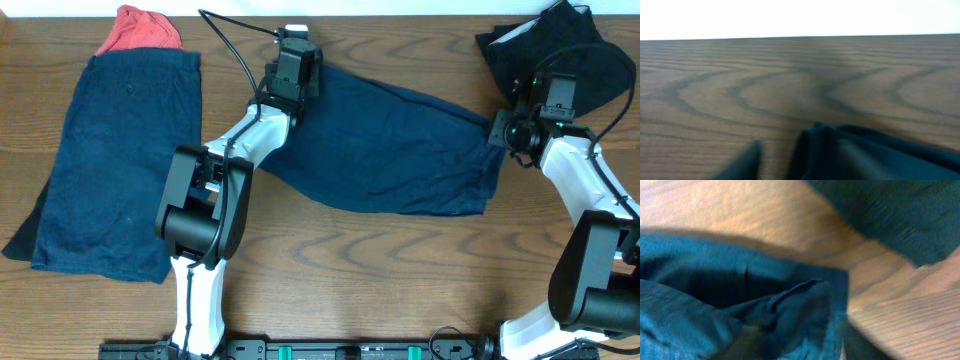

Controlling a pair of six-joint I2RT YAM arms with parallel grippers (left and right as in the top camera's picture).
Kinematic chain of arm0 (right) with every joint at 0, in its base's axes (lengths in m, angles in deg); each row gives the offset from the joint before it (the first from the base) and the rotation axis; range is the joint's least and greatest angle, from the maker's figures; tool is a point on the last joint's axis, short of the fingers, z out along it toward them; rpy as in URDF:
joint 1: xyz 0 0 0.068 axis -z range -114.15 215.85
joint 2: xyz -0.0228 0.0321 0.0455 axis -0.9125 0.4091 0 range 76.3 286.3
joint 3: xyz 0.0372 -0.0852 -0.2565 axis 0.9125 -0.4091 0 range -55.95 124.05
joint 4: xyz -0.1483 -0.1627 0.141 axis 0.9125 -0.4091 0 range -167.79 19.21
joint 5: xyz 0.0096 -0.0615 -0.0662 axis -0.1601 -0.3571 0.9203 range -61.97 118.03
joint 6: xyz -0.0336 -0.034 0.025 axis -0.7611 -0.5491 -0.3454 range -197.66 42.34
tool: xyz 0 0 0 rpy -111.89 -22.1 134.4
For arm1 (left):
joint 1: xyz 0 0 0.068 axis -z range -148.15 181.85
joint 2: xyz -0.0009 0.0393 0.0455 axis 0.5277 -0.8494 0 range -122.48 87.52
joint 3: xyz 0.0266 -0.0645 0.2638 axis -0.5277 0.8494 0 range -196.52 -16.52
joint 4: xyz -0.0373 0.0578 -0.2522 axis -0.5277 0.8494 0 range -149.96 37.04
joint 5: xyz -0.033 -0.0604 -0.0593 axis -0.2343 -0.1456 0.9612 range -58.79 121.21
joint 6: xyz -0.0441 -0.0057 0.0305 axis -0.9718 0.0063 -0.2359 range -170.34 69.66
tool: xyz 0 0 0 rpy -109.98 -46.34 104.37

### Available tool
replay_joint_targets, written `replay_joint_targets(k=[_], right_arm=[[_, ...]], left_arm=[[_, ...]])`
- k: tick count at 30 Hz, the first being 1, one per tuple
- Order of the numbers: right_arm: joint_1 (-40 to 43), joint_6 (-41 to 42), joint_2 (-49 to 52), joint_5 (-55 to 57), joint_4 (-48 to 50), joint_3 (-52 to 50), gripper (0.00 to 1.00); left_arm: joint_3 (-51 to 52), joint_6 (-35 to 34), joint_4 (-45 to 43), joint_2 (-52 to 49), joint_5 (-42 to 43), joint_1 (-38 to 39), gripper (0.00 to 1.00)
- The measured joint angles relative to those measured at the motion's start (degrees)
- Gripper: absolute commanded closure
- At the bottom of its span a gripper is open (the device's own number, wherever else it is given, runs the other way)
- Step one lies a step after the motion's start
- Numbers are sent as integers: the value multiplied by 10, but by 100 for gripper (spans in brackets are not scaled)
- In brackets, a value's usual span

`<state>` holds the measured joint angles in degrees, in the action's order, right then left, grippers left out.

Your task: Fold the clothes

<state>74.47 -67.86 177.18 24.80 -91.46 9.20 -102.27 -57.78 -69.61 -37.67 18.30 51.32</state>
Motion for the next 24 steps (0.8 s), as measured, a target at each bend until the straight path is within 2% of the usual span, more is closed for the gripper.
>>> replay_joint_targets(k=[6,9,12,18,24], right_arm=[[1,0,0,1,23,6,5],[1,0,0,-24,-6,28,9],[-2,-7,0,-50,-54,65,18],[-48,-28,0,-81,-98,96,22],[-123,-31,30,-95,-86,92,22]], left_arm=[[0,0,15,0,-8,-7,2],[0,8,56,4,-8,-7,2],[1,19,118,23,-8,-7,2],[2,76,235,119,21,-7,2],[2,104,313,163,39,-10,2]])
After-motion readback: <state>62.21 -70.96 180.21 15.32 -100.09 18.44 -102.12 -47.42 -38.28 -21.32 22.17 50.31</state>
